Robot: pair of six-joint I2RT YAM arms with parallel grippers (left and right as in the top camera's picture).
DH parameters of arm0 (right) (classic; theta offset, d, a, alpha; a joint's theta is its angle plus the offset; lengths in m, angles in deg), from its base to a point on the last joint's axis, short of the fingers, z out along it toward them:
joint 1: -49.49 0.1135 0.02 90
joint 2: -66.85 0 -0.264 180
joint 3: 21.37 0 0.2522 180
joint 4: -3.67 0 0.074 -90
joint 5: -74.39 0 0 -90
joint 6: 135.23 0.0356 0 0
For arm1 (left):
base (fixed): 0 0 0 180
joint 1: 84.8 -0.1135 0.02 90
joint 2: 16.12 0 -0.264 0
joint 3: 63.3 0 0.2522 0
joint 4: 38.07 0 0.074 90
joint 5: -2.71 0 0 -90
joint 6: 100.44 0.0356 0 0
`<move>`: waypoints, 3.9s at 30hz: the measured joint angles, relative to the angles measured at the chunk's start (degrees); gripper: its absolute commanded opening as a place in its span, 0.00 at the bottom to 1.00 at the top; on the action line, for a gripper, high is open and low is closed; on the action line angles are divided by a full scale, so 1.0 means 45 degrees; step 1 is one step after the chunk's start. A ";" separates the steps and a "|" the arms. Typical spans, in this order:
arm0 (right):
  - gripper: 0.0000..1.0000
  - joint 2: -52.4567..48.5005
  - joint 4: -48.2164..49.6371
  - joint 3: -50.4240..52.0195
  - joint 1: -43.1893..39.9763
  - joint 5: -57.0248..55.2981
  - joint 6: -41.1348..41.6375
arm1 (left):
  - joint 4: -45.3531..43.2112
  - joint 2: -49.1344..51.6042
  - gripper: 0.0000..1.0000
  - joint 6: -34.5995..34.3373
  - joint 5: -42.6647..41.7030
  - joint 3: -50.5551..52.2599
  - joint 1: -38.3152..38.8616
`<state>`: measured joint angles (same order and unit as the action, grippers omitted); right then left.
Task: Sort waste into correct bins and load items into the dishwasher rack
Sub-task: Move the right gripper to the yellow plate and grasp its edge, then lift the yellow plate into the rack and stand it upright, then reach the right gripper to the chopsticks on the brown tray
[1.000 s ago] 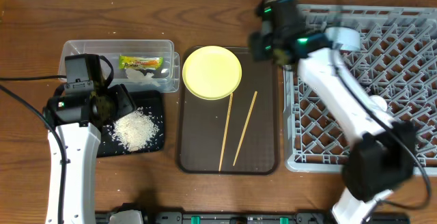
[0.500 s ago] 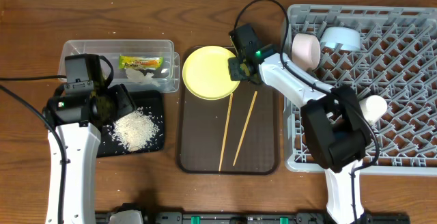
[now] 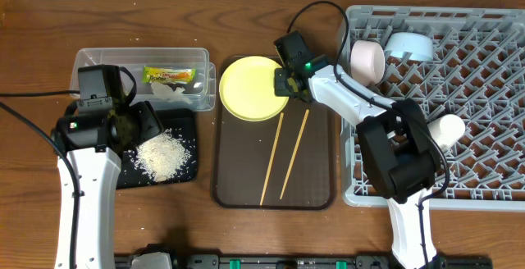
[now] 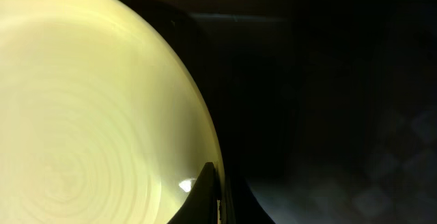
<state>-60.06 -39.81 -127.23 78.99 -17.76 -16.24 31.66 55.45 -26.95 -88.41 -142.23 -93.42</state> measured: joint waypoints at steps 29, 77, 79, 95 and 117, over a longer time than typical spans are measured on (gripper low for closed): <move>0.01 0.9612 -0.7028 -0.0214 -0.5319 -0.6023 -0.6713 | -0.0117 0.0000 0.67 0.0000 0.0000 0.0000 0.0000; 0.62 0.6577 -0.5824 0.0933 -0.5022 -0.6955 -0.2953 | -0.0141 0.0000 0.67 0.0000 0.0000 0.0000 0.0000; 0.64 0.7082 -0.5819 0.0933 -0.5022 -0.6761 -0.2871 | -0.0136 0.0000 0.67 0.0000 0.0000 0.0000 0.0000; 0.58 0.9442 -0.6980 0.0685 -0.2725 0.1239 -0.2997 | -0.0136 0.0000 0.67 0.0000 0.0000 0.0000 0.0000; 0.56 0.1506 -0.6533 0.1248 0.1661 0.1258 0.1685 | -0.0141 0.0000 0.67 0.0000 0.0000 0.0000 0.0000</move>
<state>-53.29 -69.20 -121.61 86.46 -12.10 -8.66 31.03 55.45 -26.95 -88.41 -142.23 -93.42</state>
